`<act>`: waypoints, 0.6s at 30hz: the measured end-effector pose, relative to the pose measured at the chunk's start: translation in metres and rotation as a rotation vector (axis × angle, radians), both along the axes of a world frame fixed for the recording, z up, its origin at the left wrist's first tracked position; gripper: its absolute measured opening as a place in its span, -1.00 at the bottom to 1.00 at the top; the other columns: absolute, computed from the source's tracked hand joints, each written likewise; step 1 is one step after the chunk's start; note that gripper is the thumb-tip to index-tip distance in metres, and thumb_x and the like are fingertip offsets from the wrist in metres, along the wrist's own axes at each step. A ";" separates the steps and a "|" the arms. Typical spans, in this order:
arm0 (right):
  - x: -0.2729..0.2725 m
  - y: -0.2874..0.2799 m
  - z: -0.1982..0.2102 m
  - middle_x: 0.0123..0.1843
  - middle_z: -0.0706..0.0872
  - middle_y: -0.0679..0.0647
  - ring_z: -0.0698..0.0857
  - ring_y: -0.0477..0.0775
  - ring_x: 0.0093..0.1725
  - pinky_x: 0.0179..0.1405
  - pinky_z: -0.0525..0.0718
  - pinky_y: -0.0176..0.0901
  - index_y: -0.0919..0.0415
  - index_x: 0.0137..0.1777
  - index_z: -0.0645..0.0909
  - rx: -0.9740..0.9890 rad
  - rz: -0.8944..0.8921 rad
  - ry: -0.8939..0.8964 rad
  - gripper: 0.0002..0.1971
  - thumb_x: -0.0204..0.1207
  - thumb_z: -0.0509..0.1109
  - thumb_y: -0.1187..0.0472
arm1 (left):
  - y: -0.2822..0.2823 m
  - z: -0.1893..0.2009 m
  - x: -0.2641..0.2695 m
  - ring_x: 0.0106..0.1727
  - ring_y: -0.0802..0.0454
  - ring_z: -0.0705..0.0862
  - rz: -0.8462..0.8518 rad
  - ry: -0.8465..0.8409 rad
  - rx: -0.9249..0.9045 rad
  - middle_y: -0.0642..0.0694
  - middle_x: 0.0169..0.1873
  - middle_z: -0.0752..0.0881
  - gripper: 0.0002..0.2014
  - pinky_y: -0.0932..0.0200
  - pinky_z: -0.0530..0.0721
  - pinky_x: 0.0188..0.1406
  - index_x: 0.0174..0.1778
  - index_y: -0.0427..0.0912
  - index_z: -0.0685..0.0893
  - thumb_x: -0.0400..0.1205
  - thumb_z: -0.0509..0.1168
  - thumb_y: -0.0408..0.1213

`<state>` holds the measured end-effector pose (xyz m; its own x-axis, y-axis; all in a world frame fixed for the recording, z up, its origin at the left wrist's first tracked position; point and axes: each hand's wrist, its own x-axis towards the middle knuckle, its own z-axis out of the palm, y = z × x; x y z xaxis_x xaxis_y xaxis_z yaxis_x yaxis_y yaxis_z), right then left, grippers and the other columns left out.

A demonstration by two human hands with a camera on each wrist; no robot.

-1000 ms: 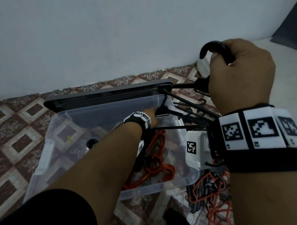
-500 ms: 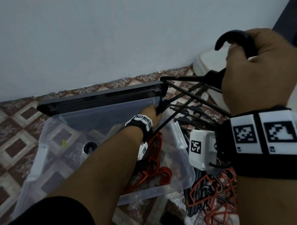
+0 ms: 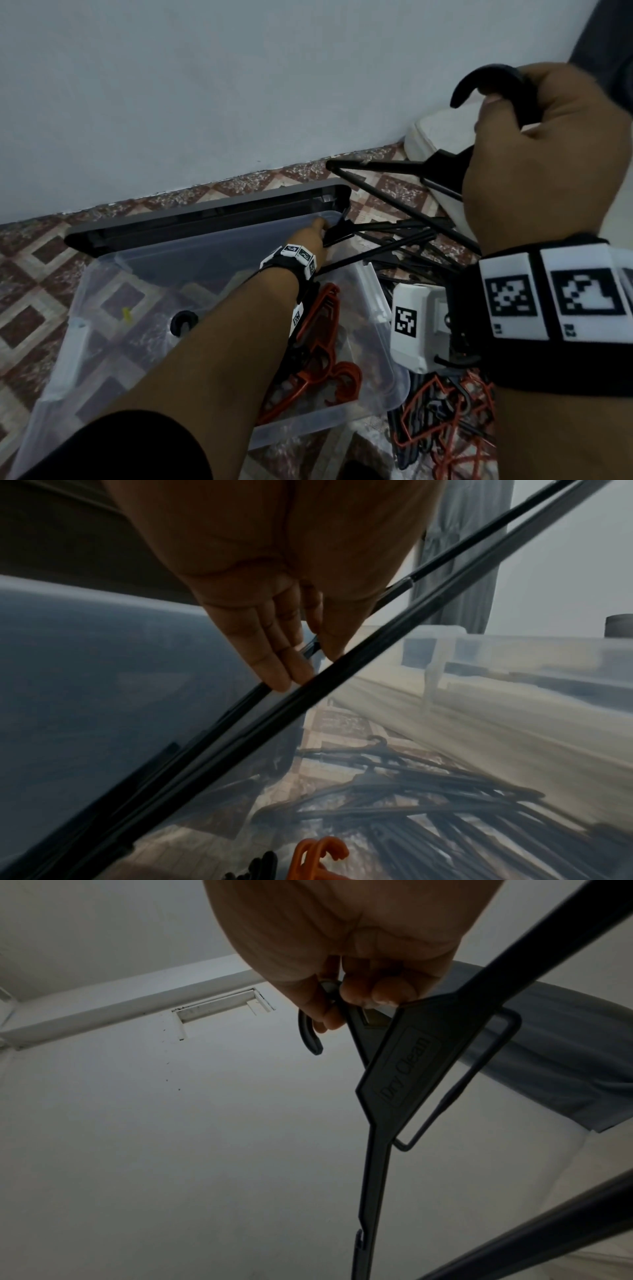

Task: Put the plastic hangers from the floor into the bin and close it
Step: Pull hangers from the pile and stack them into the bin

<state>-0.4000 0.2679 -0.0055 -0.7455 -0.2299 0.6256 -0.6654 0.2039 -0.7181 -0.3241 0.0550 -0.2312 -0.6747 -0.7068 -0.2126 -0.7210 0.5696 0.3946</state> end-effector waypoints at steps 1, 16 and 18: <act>0.000 -0.001 0.000 -0.17 0.71 -0.16 0.68 -0.14 -0.14 -0.10 0.53 -0.40 0.02 0.07 0.73 0.010 0.003 -0.001 -0.76 0.59 0.24 0.07 | 0.000 -0.002 -0.002 -0.02 -0.21 0.71 0.004 0.020 0.012 -0.22 0.11 0.71 -0.48 0.02 0.66 -0.15 0.52 -0.07 0.29 0.65 0.29 -0.29; -0.029 0.009 -0.001 -0.17 0.72 -0.22 0.71 -0.18 -0.12 0.02 0.69 -0.07 -0.34 -0.15 0.56 -0.077 -0.054 -0.049 -0.89 0.50 0.20 -0.14 | 0.051 0.032 0.018 0.02 -0.15 0.70 -0.084 0.327 -0.140 -0.07 0.16 0.63 -0.68 0.08 0.67 -0.12 0.27 0.05 0.55 0.59 0.28 -0.26; -0.032 0.015 0.002 -0.18 0.70 -0.18 0.70 -0.10 -0.14 0.03 0.71 0.06 -0.29 -0.15 0.56 -0.012 -0.030 -0.064 -0.86 0.49 0.20 -0.20 | 0.058 0.047 0.037 -0.04 -0.15 0.69 -0.128 0.327 -0.220 -0.04 0.12 0.61 -0.70 0.04 0.67 -0.19 0.23 0.07 0.55 0.59 0.28 -0.23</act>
